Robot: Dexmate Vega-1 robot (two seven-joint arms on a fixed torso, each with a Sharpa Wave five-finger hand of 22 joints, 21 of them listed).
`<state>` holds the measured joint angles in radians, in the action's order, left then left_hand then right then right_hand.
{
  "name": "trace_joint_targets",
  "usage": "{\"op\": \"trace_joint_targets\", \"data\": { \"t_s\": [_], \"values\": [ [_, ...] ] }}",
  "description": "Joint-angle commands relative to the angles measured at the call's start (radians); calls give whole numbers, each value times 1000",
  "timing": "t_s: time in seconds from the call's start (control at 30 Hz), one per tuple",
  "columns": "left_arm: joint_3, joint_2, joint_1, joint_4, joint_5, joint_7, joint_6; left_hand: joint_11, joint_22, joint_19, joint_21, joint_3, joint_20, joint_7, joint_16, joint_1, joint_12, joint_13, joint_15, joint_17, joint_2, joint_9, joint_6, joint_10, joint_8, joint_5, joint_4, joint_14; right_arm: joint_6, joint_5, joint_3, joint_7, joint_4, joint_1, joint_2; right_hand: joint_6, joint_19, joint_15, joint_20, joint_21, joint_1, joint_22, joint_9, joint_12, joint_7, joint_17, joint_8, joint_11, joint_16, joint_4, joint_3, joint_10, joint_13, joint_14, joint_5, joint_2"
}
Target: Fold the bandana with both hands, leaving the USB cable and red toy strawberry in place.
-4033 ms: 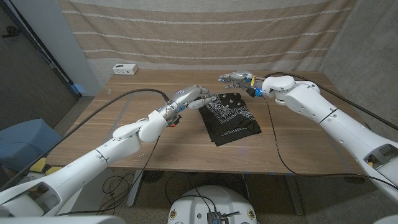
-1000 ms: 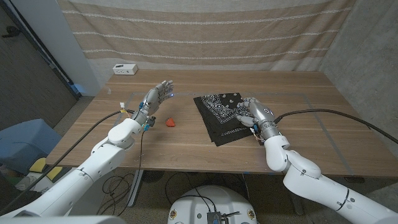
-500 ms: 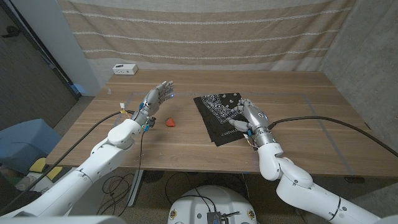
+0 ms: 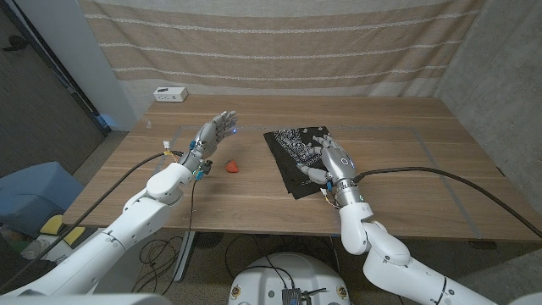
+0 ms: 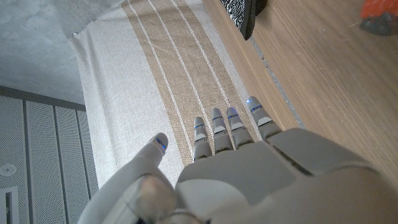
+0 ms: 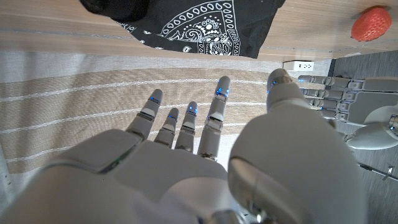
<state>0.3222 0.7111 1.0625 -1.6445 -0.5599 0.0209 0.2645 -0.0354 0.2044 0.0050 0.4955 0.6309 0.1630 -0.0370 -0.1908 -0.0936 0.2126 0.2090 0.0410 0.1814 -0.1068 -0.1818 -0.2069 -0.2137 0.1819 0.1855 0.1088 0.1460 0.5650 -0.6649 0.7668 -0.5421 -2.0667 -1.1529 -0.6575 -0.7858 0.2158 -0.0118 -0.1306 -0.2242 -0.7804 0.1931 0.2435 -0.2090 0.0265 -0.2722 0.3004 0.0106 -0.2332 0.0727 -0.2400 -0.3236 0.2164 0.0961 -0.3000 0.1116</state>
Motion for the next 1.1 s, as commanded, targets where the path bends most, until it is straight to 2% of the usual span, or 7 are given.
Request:
{"op": "trace_joint_targets", "data": {
  "t_s": [0.03,0.4,0.6,0.7,0.83,0.93,1.1],
  "values": [
    [2,-4,-7,10,-2,-4,-1,-4,3,-2,-1,5,7,-3,3,6,-3,2,-1,-1,-35,1,0,0,3,6,3,1,10,-103,45,-65,72,7,71,-7,0,9,1,1,12,2,6,-9,3,-1,13,12,-9,-2,12,-17,4,7,-12,1],
    [7,-8,-17,27,-3,-10,-1,-7,3,-1,-1,8,9,1,3,5,-2,0,1,-1,-34,1,3,2,3,6,3,0,16,-123,77,-86,137,29,126,0,1,15,8,-1,14,3,14,-9,-11,-4,20,6,-16,-2,33,-31,5,16,-19,5],
    [8,-7,-20,33,-3,-13,-2,-5,3,-1,-1,10,9,1,3,4,-2,0,1,-1,-35,1,4,2,3,6,3,0,21,-121,94,-136,196,44,183,-7,-5,6,-8,1,31,3,10,-11,-37,-4,22,-17,-19,-11,50,-42,6,19,-22,7],
    [9,-7,-22,36,-4,-16,-1,-4,3,-1,-1,11,9,1,3,3,-2,0,1,-1,-35,1,4,3,3,6,3,-1,17,-117,100,-165,228,54,204,-13,-11,5,-11,3,40,3,12,-10,-29,-5,26,-16,-20,-14,59,-43,6,22,-23,11],
    [7,-6,-22,38,-5,-16,0,-5,3,-1,-1,13,9,1,3,3,-2,-1,2,-2,-36,1,4,3,3,6,2,-1,23,-109,106,-175,252,65,217,28,-14,8,-7,3,42,3,17,-4,-13,-6,16,-12,-21,-14,72,-33,7,22,-26,16],
    [6,-6,-22,40,-5,-15,2,-4,3,-1,-1,14,9,1,3,2,-1,-1,2,-2,-36,1,4,2,3,6,2,-1,36,-108,116,-173,261,71,223,105,-17,9,-7,3,39,4,17,2,-13,-8,-11,-14,-23,-13,83,-20,8,21,-30,13],
    [7,-6,-26,46,-6,-19,1,-6,3,0,-1,16,9,2,3,1,-1,-1,1,-2,-37,1,3,2,4,6,2,-2,67,-104,138,-161,281,82,245,116,-25,0,-19,5,40,4,12,5,-28,-9,-19,-29,-22,-16,92,-9,9,18,-34,5]
  ]
}}
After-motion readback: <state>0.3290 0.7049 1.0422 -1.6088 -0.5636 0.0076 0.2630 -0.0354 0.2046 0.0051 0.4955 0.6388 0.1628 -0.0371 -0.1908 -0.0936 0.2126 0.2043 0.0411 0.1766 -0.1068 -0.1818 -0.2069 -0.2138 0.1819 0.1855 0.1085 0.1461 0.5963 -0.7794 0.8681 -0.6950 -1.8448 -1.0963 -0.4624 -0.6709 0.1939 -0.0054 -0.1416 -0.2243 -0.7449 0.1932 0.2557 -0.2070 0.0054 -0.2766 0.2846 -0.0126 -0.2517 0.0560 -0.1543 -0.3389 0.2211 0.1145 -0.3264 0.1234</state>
